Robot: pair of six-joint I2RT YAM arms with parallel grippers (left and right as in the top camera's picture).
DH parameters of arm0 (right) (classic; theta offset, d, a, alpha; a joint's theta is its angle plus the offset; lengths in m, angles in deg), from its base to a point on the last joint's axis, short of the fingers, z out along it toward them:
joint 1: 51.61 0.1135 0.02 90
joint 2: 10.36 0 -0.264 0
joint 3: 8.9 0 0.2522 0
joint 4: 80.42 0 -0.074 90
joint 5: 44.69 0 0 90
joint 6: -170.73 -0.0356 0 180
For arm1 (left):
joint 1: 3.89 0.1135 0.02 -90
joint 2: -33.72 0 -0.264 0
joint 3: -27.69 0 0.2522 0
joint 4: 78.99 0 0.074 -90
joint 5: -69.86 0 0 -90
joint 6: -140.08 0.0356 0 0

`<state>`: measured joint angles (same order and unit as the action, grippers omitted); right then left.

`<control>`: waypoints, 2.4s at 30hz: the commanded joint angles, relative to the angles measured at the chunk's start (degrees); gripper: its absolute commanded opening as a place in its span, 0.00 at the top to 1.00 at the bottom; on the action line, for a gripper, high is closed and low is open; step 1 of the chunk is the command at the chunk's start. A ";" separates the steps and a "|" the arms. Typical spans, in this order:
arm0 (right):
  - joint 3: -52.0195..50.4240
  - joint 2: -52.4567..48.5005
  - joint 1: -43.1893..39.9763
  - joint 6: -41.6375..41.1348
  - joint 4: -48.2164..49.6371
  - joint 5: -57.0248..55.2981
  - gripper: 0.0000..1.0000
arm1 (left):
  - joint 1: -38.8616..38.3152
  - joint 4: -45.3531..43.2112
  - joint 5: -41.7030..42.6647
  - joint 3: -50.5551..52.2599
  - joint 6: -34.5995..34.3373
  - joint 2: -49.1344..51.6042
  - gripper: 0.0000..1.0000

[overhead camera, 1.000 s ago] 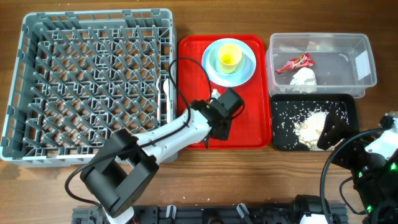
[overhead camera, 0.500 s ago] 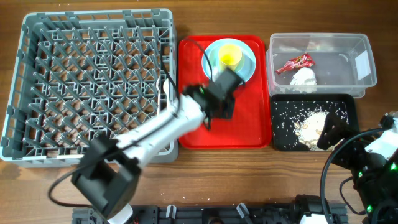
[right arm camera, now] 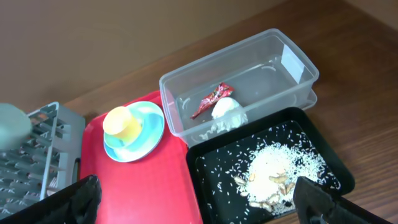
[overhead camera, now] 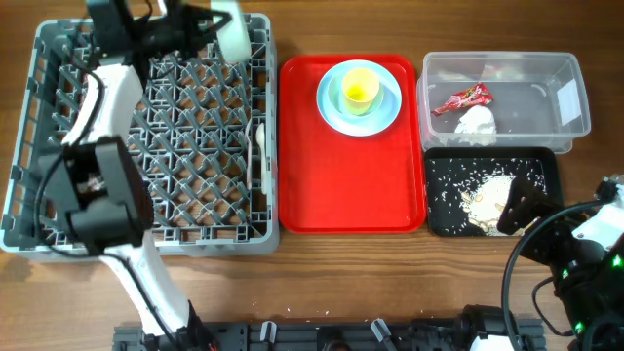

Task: Sort waste into correct bins and load items into the dishwasher rack
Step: 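Lift the green bowl and place it in the dish rack, then reach the left gripper to the yellow cup and grasp it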

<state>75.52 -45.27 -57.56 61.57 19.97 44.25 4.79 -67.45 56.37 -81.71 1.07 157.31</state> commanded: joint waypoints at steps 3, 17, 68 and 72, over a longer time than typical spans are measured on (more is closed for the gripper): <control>0.15 0.26 -0.11 0.96 0.17 0.74 0.00 | 2.25 -0.57 8.17 -0.04 -5.42 4.61 0.94; 0.15 0.26 -0.11 0.96 0.17 0.74 0.00 | 10.86 27.65 -5.92 0.04 17.33 3.56 0.70; 0.15 0.26 -0.11 0.96 0.17 0.74 0.00 | -48.33 21.31 -80.30 -5.75 36.83 2.93 0.54; 0.15 0.26 -0.11 0.96 0.17 0.74 0.00 | -48.48 23.74 -84.94 -5.73 36.61 4.81 0.59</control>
<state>75.52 -45.27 -57.56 61.57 19.99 44.25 -43.33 -45.46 -25.82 -86.67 36.69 161.35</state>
